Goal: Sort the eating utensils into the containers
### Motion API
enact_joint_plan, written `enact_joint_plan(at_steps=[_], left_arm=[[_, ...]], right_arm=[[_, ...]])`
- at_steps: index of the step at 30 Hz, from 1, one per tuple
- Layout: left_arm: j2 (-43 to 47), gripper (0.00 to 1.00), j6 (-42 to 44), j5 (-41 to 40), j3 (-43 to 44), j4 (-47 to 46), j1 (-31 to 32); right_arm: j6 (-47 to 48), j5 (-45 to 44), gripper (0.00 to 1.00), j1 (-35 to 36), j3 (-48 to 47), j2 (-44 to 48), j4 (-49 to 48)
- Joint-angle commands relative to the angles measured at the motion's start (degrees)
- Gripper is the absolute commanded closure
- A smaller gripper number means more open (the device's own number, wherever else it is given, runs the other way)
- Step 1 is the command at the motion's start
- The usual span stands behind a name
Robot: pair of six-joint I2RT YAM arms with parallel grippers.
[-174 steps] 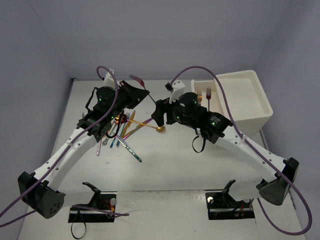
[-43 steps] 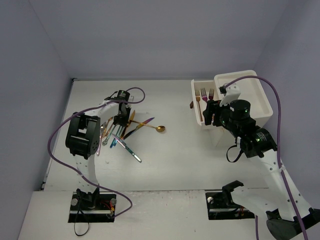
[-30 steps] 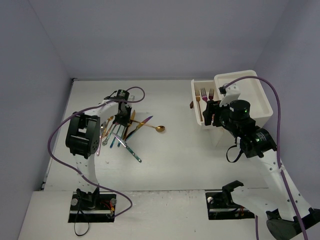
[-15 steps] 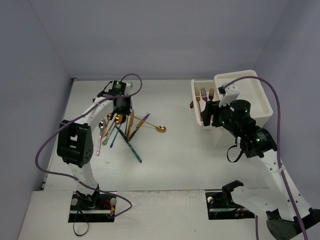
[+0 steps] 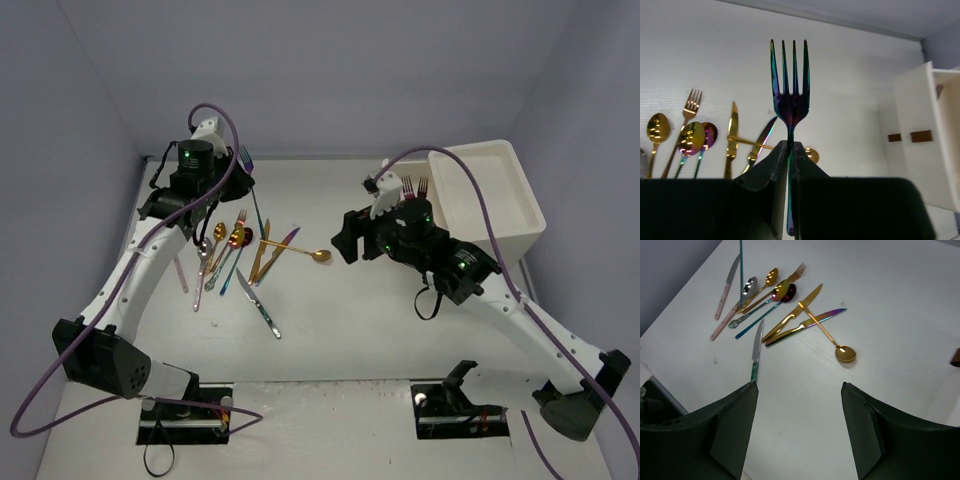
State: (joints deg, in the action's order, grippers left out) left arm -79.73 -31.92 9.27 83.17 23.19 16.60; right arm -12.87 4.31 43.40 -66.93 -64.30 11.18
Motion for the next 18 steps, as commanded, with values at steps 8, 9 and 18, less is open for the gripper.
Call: enact_joint_plan(at_steps=[8,9,18], left_arm=[[14.6,1.0,-18.3,1.0,-8.6,-11.6,7.3],[15.1,1.0,-19.0,0.7,-9.4,-11.8,7.9],[19.2,1.0,-22.9,0.3,-14.3,-14.6,12.2]], right_arm=[[-1.7,-7.8,0.35,13.9,-9.0,-10.6,-14.3],[-1.6,-8.1,0.35,14.6,-9.6,-11.4,-14.6],[-0.1,-12.4,0.41,16.8,-12.5,-16.0,-14.9]])
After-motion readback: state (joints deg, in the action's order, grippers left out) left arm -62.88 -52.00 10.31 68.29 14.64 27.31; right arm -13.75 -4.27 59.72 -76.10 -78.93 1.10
